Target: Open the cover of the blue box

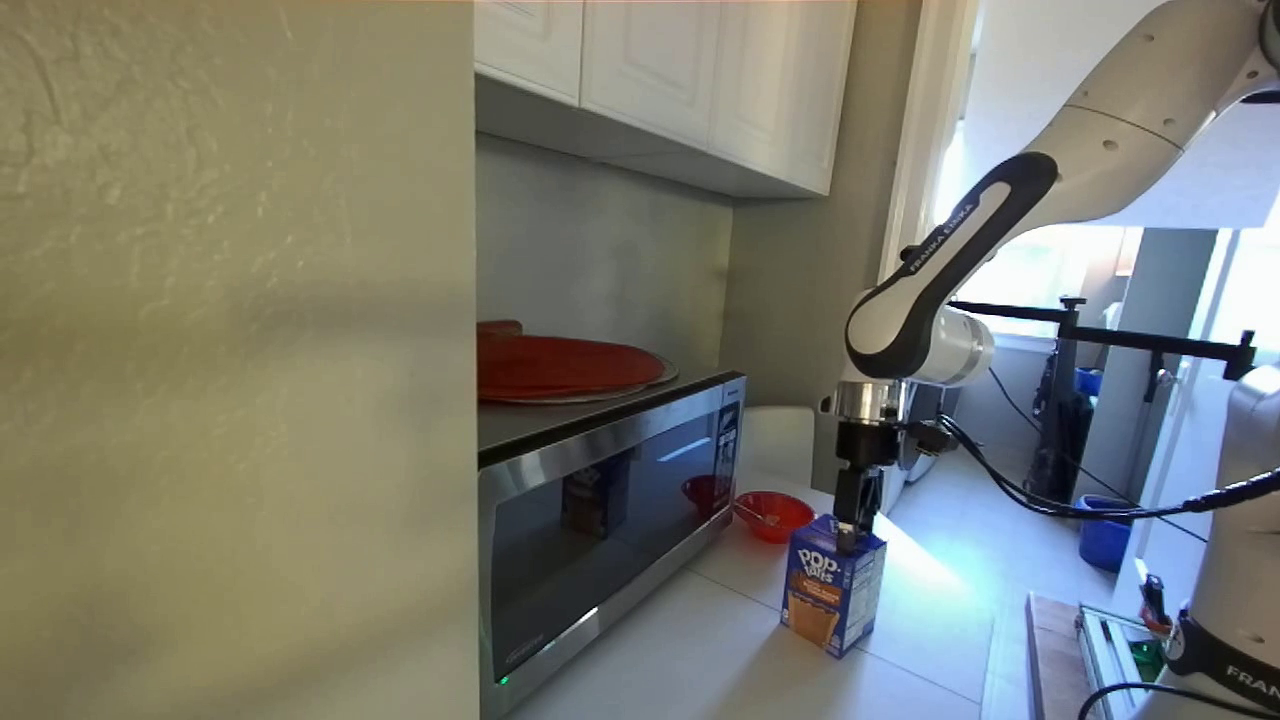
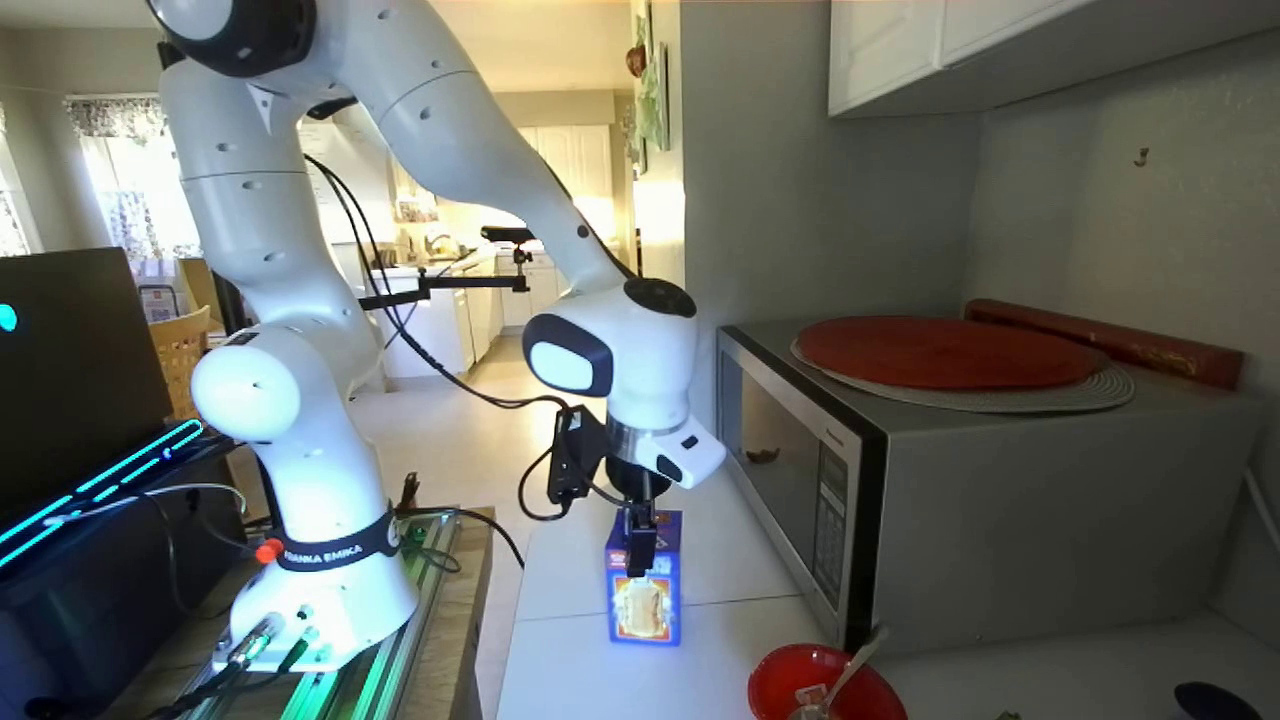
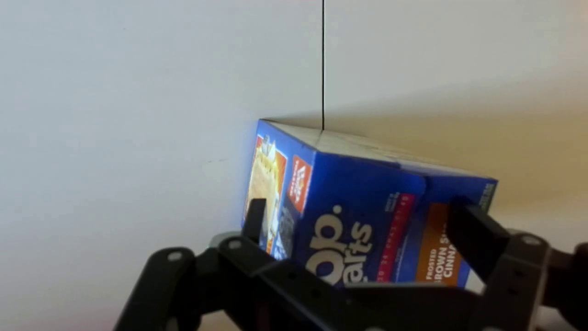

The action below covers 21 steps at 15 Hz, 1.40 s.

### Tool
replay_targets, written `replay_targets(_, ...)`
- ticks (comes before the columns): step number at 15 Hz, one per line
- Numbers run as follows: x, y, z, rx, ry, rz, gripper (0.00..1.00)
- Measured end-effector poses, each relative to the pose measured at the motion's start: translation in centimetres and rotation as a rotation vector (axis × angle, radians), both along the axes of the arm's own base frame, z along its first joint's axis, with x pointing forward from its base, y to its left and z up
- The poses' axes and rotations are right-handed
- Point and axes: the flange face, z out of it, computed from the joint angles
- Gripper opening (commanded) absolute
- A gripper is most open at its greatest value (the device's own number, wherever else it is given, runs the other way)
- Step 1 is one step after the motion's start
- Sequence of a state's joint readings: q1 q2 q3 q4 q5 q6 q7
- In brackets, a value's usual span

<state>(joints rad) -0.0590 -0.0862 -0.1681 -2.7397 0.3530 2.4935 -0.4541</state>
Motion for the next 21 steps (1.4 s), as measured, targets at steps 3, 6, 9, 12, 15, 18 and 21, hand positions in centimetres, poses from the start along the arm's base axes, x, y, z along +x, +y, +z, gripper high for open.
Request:
replay_targets(3, 0.1, 0.4, -0.5, 0.008, -0.003, -0.025, 0.67)
replay_targets(6, 0.5, 0.3, -0.5, 0.007, -0.022, -0.048, 0.46)
replay_targets(9, 0.8, 0.0, -0.4, 0.001, -0.040, -0.065, 0.26)
replay_targets(12, 1.2, -0.2, -0.2, -0.003, -0.050, -0.071, 0.06)
replay_targets(15, 1.4, -0.3, -0.3, -0.006, -0.049, -0.072, 0.00)
replay_targets(18, 1.4, -0.4, -0.6, -0.011, -0.049, -0.074, 0.27)
replay_targets(21, 1.4, -0.4, -0.5, -0.011, -0.050, -0.074, 0.48)
